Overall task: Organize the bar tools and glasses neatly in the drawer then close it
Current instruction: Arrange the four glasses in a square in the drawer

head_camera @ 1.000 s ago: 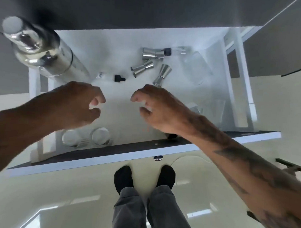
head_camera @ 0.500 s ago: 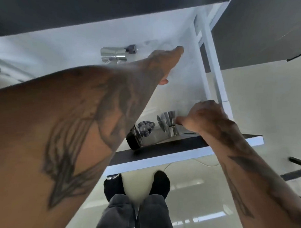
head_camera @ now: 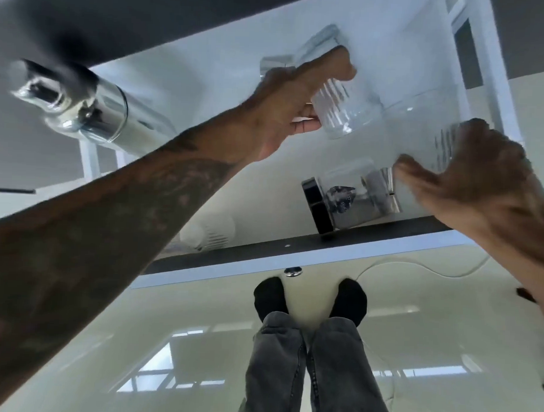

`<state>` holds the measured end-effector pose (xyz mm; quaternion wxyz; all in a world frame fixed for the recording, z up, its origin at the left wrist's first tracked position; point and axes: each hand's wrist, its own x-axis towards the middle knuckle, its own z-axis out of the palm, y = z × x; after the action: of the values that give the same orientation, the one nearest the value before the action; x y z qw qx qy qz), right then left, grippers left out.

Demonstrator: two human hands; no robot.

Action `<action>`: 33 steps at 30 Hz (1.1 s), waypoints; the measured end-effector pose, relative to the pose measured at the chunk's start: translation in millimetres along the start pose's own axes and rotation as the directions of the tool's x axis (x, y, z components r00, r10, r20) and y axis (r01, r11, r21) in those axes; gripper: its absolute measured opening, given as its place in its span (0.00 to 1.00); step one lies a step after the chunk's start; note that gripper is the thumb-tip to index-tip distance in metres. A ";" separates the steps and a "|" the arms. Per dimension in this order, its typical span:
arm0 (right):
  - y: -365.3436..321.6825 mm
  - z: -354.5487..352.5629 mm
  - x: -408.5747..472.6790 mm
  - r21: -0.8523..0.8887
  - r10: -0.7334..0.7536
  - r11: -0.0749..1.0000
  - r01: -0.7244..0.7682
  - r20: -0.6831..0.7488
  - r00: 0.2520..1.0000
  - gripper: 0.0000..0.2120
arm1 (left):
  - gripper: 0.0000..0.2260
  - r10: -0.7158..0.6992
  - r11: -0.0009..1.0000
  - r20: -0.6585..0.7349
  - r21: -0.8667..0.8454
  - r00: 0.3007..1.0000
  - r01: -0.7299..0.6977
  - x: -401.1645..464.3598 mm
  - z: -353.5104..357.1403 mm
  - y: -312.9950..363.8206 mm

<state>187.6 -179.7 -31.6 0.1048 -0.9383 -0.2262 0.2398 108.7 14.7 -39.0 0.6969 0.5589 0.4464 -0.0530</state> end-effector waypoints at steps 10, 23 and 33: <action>-126.5 37.6 -26.3 0.267 -0.367 0.907 0.325 0.125 0.922 0.29 | 0.30 0.418 0.819 -0.340 0.543 0.842 -0.188 -136.5 -185.0 -54.6; -212.6 140.0 -20.4 -0.076 -0.663 0.675 0.734 0.375 0.648 0.27 | 0.31 0.331 0.757 -0.330 0.652 0.884 -0.040 -110.8 -196.1 -124.4; -233.6 149.8 -27.1 -0.138 -0.620 0.641 0.755 0.487 0.616 0.38 | 0.35 -0.053 0.746 -0.290 0.625 0.956 0.231 -84.8 -192.2 -120.9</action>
<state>4.5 25.2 -78.7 -0.0165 -0.7097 -0.6261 0.3226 -119.3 92.7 -65.2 0.3891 0.7325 0.5265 -0.1866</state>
